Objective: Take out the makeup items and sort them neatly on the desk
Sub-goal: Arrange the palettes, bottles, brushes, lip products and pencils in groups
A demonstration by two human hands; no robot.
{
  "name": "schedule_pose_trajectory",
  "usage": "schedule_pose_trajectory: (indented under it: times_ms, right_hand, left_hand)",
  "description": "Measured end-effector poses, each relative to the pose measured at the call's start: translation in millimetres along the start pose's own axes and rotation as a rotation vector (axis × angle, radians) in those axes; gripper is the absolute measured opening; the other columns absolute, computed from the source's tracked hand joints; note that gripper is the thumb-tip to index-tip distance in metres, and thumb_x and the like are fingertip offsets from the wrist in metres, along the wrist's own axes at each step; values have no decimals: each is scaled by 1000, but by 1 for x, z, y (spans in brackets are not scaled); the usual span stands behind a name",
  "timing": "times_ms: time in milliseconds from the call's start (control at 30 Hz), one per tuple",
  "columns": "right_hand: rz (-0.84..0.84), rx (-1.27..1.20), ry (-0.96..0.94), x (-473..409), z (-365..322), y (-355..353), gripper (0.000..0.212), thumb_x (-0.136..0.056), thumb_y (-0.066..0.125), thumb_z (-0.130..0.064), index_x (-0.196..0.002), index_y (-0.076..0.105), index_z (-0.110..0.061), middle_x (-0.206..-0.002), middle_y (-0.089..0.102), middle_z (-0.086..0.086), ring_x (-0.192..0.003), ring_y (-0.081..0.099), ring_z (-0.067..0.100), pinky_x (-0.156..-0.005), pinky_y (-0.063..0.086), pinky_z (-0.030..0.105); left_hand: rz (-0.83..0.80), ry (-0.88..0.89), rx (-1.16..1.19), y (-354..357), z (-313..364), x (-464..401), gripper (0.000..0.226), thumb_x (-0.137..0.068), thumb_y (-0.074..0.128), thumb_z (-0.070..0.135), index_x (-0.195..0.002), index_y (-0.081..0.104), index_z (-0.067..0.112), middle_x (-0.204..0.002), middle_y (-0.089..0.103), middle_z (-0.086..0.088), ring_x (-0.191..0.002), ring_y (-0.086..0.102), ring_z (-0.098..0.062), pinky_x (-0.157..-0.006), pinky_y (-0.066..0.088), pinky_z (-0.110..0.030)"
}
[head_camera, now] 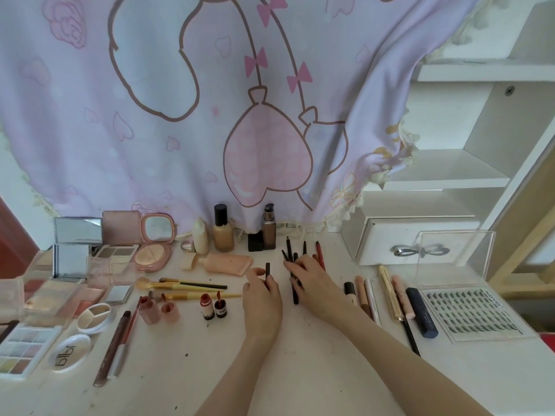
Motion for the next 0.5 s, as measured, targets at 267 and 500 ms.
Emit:
schedule_pose_trajectory:
  times_ms: [267,500]
  right_hand:
    - [-186,189,1,-21,8,21,56,-89,47,-2,-142,33,-9,-131,40,11,-120,35,24,-101,32,31]
    - [-61,161,85,-13,29,3,53,-88,43,-2,-139,39,-14,-128,46,5,-116,39,20,-96,32,26]
  left_hand:
    - [85,17,-26,5,-4,-5,21,-96,41,17,-116,43,11,-92,56,-14,-69,38,-8,-59,25,-21]
    - [148,18,-118,8,9,-23,19,-94,42,12,-110,47,3,-85,46,-9,-77,52,-28,-68,46,-39]
Point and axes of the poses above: each hand's wrist, its own x-axis away from the middle knuckle, its own y-axis out of the palm, z = x × y, the point moved 6 cm from there along -x, towards the middle knuckle
